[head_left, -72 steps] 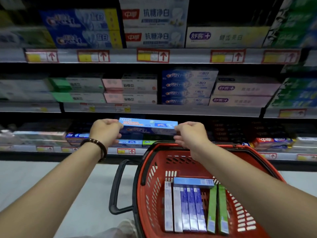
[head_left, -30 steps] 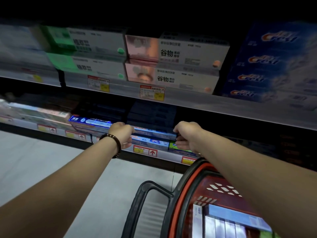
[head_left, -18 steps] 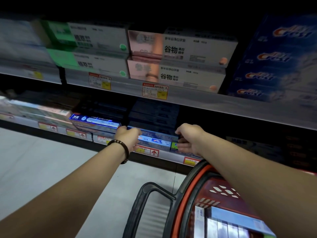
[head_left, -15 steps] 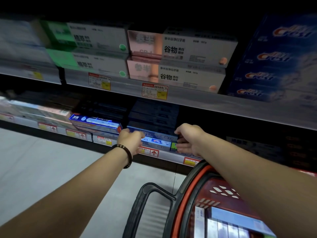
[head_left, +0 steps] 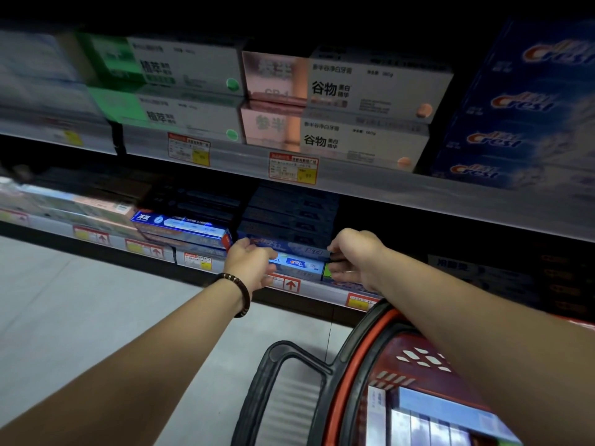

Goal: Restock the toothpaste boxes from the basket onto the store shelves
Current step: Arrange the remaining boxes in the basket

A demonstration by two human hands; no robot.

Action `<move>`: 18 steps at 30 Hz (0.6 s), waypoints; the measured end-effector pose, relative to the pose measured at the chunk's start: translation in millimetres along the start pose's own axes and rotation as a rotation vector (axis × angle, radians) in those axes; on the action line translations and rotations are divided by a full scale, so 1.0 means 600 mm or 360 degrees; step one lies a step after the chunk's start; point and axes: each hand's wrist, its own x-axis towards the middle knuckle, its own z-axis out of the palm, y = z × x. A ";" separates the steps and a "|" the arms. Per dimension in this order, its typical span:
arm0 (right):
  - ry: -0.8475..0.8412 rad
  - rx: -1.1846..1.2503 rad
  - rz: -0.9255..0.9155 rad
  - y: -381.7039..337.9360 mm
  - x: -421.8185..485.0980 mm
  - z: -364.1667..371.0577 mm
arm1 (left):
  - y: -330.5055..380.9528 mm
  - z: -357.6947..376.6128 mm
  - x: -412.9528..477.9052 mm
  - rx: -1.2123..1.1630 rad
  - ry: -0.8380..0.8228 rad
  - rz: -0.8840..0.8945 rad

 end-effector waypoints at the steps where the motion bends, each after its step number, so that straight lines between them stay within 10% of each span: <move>1: -0.0011 0.0009 0.0001 0.000 0.000 0.000 | 0.000 0.001 -0.001 0.0000 -0.0003 0.0009; 18: -0.0027 -0.0054 -0.0010 -0.001 -0.005 0.003 | 0.000 0.011 0.001 0.0052 -0.0053 0.0105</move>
